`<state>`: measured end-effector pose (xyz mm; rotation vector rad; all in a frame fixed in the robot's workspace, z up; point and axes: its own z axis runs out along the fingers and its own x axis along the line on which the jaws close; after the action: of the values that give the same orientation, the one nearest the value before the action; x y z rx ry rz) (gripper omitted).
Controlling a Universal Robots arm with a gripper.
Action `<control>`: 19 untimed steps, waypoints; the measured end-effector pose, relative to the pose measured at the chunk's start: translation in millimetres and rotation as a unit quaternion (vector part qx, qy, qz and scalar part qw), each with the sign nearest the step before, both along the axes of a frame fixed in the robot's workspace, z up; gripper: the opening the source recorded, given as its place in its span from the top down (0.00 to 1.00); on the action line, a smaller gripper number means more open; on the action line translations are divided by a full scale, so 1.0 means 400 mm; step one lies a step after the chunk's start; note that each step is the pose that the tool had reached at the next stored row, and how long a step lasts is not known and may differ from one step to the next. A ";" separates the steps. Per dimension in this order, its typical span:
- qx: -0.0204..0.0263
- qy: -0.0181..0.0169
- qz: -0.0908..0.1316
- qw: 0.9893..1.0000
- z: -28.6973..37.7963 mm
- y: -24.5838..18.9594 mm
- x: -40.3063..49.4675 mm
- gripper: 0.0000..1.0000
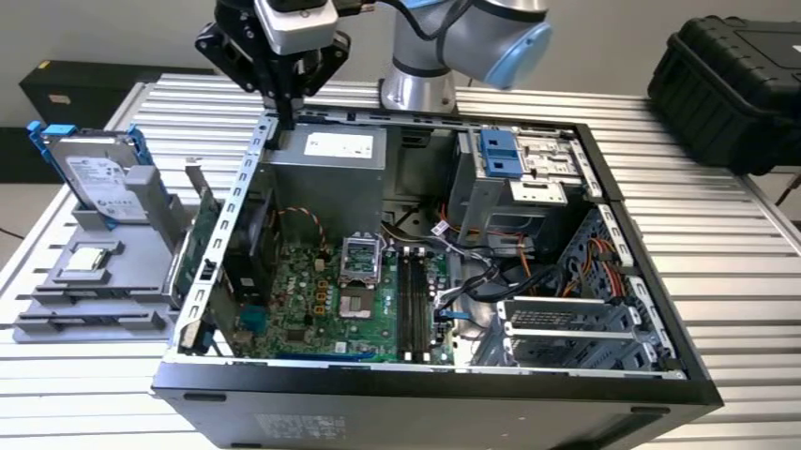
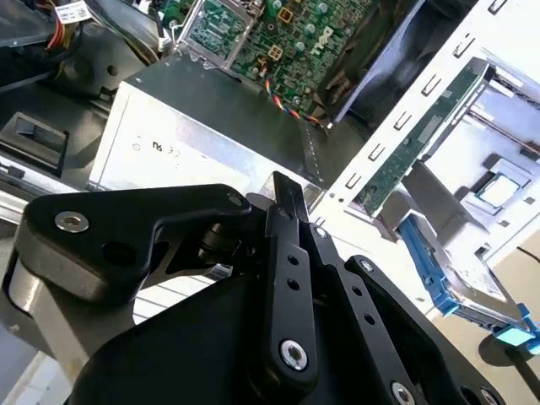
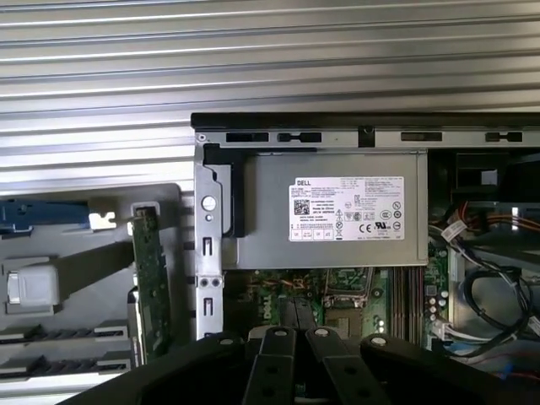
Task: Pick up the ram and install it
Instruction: 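Reach for the ram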
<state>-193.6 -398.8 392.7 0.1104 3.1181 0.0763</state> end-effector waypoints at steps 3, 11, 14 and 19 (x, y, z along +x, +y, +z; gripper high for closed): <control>0.000 0.000 0.000 1.000 0.000 0.000 -0.019 1.00; 0.002 0.000 0.000 1.000 0.000 0.000 -0.069 1.00; 0.002 0.000 0.000 1.000 0.000 0.000 -0.086 1.00; 0.003 0.000 0.000 1.000 0.000 -0.001 -0.115 1.00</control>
<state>-239.7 -399.1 392.6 0.1106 3.1180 0.0864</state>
